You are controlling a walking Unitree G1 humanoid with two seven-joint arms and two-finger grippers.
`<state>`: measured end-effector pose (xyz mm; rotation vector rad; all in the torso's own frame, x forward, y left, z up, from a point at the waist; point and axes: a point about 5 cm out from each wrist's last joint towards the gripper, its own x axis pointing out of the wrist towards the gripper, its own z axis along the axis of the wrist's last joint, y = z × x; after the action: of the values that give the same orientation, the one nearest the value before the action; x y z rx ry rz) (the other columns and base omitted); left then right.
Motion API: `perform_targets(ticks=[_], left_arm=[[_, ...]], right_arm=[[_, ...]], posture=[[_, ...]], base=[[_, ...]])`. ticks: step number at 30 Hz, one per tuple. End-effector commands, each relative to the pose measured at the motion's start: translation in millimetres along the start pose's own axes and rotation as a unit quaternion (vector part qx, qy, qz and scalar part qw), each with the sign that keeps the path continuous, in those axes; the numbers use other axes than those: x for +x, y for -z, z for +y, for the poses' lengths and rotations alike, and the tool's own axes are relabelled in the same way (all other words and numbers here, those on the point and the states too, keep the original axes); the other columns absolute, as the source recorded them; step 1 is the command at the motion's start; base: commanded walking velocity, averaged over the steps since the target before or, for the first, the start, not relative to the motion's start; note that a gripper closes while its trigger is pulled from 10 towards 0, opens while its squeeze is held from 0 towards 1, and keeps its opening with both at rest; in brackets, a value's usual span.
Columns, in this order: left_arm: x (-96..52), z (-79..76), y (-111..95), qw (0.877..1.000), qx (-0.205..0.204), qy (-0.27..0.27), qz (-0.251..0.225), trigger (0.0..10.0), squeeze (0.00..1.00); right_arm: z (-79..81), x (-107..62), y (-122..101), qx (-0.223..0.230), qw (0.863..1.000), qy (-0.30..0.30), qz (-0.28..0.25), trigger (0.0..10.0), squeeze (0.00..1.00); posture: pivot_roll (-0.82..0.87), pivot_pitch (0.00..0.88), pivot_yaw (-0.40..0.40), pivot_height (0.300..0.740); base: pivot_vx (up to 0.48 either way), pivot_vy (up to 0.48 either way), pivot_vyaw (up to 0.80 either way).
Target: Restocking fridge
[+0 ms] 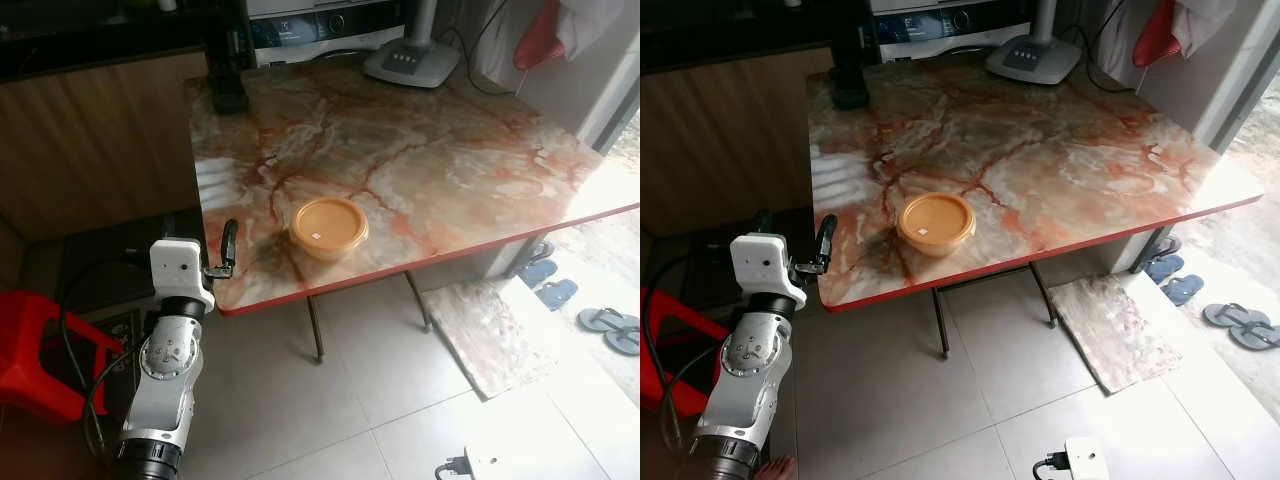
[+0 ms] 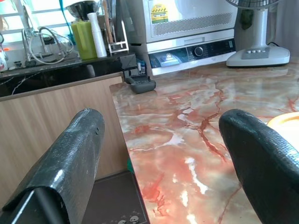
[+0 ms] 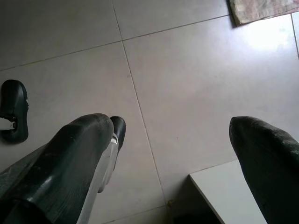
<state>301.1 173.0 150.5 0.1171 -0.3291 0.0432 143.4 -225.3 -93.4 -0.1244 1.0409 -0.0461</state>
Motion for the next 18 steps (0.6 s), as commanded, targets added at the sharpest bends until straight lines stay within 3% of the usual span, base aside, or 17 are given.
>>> perform_targets(ticks=[1, 4, 11, 18], left_arm=[[-0.9, 2.2, -2.2, 1.0, -0.006, -0.001, 0.001, 10.0, 0.0], [-0.5, 1.2, -2.7, 1.0, -0.006, 0.001, 0.004, 10.0, 0.0], [1.6, -1.3, -4.2, 1.0, -0.009, 0.005, 0.008, 10.0, 0.0], [1.5, -1.2, -3.9, 1.0, -0.013, 0.004, 0.012, 10.0, 0.0]], right_arm=[[2.3, -0.5, 3.5, 0.003, 1.0, -0.004, 0.004, 10.0, 0.0], [2.9, -0.5, 3.1, -0.001, 1.0, -0.006, 0.001, 10.0, 0.0], [2.8, -0.5, 2.9, 0.001, 1.0, -0.002, 0.0, 10.0, 0.0], [3.1, -0.4, 3.2, 0.009, 1.0, -0.005, 0.002, 10.0, 0.0]], posture=[[0.03, 0.043, 0.027, 0.74], [0.03, 0.035, 0.029, 0.74], [0.03, 0.038, 0.029, 0.74], [0.04, 0.046, 0.028, 0.74]], base=[[0.0, 0.0, 0.0], [0.0, 0.0, 0.0], [0.0, 0.0, 0.74], [0.0, 0.0, 0.0]])
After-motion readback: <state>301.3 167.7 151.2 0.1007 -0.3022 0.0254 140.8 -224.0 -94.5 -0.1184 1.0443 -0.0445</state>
